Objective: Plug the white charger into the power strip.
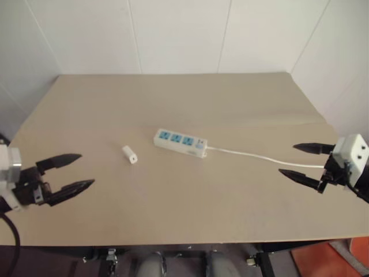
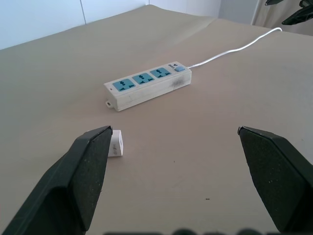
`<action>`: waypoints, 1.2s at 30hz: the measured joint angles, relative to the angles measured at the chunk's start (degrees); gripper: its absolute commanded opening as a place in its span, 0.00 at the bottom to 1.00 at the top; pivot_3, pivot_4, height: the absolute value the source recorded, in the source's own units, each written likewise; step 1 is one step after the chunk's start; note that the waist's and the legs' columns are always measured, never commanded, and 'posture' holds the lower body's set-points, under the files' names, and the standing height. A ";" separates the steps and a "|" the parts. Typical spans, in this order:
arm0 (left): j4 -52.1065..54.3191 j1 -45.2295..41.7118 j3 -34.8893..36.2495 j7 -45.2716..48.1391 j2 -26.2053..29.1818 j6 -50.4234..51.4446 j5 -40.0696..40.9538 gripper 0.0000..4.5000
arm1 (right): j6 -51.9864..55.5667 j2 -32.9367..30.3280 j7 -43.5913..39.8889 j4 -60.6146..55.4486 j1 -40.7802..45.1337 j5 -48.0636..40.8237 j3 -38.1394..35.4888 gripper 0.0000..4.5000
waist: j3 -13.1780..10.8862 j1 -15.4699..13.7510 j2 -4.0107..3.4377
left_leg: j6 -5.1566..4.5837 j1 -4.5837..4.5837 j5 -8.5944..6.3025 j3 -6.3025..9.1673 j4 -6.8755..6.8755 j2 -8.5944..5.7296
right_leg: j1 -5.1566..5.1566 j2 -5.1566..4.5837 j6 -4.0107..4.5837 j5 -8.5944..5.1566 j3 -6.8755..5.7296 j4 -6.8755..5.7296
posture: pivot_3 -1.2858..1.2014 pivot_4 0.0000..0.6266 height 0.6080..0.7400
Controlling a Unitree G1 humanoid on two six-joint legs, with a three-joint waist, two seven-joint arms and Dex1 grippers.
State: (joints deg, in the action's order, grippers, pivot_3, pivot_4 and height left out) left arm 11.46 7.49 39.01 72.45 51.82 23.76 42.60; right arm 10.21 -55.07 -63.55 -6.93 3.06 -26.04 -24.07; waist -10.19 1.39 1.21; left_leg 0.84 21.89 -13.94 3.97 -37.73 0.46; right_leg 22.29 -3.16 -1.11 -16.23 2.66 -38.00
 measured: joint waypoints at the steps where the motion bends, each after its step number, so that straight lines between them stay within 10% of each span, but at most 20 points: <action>1: -0.04 -0.16 -0.15 -0.05 0.00 -0.05 -0.05 1.00 | 0.00 0.00 0.00 0.00 0.00 0.00 0.00 0.99 | 0.00 0.00 0.00 | 0.00 0.00 0.00 0.00 0.00 0.00 | 0.00 0.00 0.00 0.00 0.00 0.00 | 0.52 0.24 1.00; 22: -2.37 -2.79 -4.46 0.29 0.50 -2.49 -2.33 1.00 | -0.57 2.15 2.65 -1.49 -0.85 0.36 0.66 0.99 | 0.00 -0.20 0.00 | 0.00 -0.01 0.00 -0.01 -0.01 -0.01 | 0.00 0.01 0.00 0.00 0.00 -0.01 | 0.52 0.24 1.00; 28: -1.55 -6.64 -11.84 2.89 2.73 -4.95 -5.71 1.00 | -3.46 7.75 -0.30 9.33 13.36 4.68 13.87 0.99 | 0.00 0.60 0.02 | 0.00 -0.18 0.00 -0.15 -0.02 0.01 | -0.06 0.05 0.00 0.03 0.10 -0.05 | 0.52 0.24 1.00; 36: -1.75 -18.63 -25.00 3.47 1.17 -7.74 -10.32 1.00 | -18.42 22.49 -5.05 53.34 43.70 17.29 28.15 0.99 | -0.08 1.65 -0.06 | 0.00 -0.07 0.00 -0.26 0.03 -0.15 | 0.16 0.06 0.00 0.05 0.19 -0.09 | 0.52 0.24 1.00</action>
State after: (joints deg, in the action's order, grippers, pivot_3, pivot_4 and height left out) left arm 9.71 -11.14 14.01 75.91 52.99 16.02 32.27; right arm -8.21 -32.58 -68.60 46.41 46.76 -8.75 4.08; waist -10.27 3.03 1.14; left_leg 0.84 21.82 -13.93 3.72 -37.70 0.30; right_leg 22.46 -3.10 -1.11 -16.19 2.85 -38.09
